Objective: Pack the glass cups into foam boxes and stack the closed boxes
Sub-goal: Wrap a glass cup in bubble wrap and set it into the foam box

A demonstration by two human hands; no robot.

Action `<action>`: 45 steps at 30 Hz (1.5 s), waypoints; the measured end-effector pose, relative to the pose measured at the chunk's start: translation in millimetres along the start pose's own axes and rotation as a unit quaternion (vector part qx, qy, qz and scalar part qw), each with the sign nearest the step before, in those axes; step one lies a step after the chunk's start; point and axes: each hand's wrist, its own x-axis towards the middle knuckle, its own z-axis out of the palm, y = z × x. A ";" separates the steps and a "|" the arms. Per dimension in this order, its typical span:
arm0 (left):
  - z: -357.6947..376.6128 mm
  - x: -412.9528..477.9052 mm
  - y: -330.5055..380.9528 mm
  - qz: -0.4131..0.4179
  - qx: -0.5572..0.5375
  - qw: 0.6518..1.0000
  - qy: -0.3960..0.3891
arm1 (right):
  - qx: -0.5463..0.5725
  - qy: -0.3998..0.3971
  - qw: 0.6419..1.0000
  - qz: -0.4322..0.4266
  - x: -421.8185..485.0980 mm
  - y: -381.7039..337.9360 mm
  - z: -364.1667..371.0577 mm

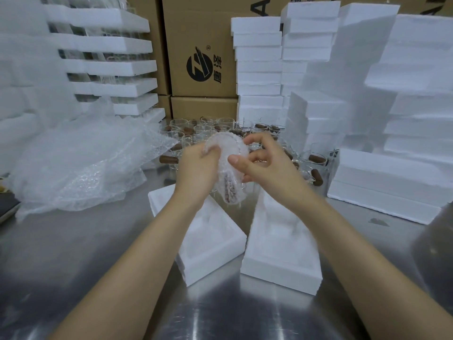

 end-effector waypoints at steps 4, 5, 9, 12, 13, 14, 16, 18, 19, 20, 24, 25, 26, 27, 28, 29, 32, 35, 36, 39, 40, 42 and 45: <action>-5.6 -0.9 10.6 -0.036 -0.081 0.989 -0.122 | 0.155 0.015 0.985 0.076 4.8 0.4 -6.1; -8.6 1.0 13.7 -0.057 -0.131 0.980 -0.142 | 0.233 0.009 0.967 0.106 5.7 -0.4 -10.2; -25.1 12.4 8.1 0.002 -0.005 0.999 -0.042 | 0.377 -0.024 0.906 0.192 4.5 -1.1 -30.4; -36.9 15.1 -3.4 0.109 0.237 0.965 0.041 | 0.357 -0.024 0.902 0.241 4.7 1.6 -37.9; -39.4 16.5 -4.8 0.125 0.230 0.964 0.041 | 0.339 -0.028 0.907 0.249 5.0 2.1 -39.7; -41.2 16.3 -4.2 0.135 0.189 0.972 0.022 | 0.324 -0.040 0.911 0.253 5.1 2.7 -41.3; -40.0 12.0 2.6 0.111 0.067 0.988 -0.086 | 0.315 -0.078 0.908 0.264 3.8 1.7 -42.2; -34.4 7.4 7.1 0.068 0.011 0.971 -0.229 | 0.302 -0.115 0.908 0.268 2.4 0.8 -40.3; -30.6 3.2 9.1 0.054 0.012 0.956 -0.287 | 0.292 -0.130 0.910 0.266 2.2 0.1 -38.8; -26.3 0.1 8.9 0.048 0.020 0.943 -0.328 | 0.286 -0.141 0.912 0.260 2.6 0.2 -37.6; -18.6 -4.1 9.9 0.026 -0.031 0.947 -0.317 | 0.306 -0.102 0.913 0.249 6.6 1.0 -40.9; -19.4 -2.9 10.1 0.015 -0.053 0.955 -0.291 | 0.302 -0.083 0.920 0.234 8.0 1.0 -43.8; -20.9 -1.1 9.8 0.006 -0.069 0.961 -0.267 | 0.285 -0.063 0.933 0.208 9.3 1.3 -46.9; -22.1 0.3 9.5 0.002 -0.077 0.966 -0.247 | 0.259 -0.049 0.949 0.175 9.8 0.6 -49.1; -22.7 1.5 8.5 0.003 -0.077 0.969 -0.234 | 0.224 -0.039 0.964 0.136 10.1 0.0 -50.2; -22.6 2.2 7.7 0.004 -0.073 0.972 -0.224 | 0.182 -0.038 0.978 0.098 9.6 -1.3 -49.8; -20.0 1.3 7.5 0.007 -0.052 0.975 -0.216 | 0.059 -0.042 0.997 -0.001 5.1 -4.5 -44.5; -17.9 -0.7 8.2 0.021 -0.022 0.969 -0.245 | 0.058 -0.051 0.996 -0.043 1.9 -7.2 -39.2; -17.4 -1.9 8.8 0.027 -0.017 0.967 -0.254 | 0.066 -0.068 0.994 -0.047 1.3 -8.2 -38.0; -17.9 -5.0 10.5 0.037 0.001 0.959 -0.282 | 0.034 -0.112 0.992 -0.054 -0.9 -11.2 -34.8; -19.7 -5.9 12.0 0.034 0.012 0.954 -0.299 | 0.022 -0.117 0.991 -0.055 -1.1 -11.5 -34.6; -27.3 -4.3 13.7 0.028 0.046 0.953 -0.298 | 0.022 -0.103 0.994 -0.043 -1.2 -11.3 -36.0; -49.9 2.8 12.1 0.031 0.202 0.973 -0.111 | 0.033 -0.060 0.997 -0.022 -0.7 -10.5 -39.9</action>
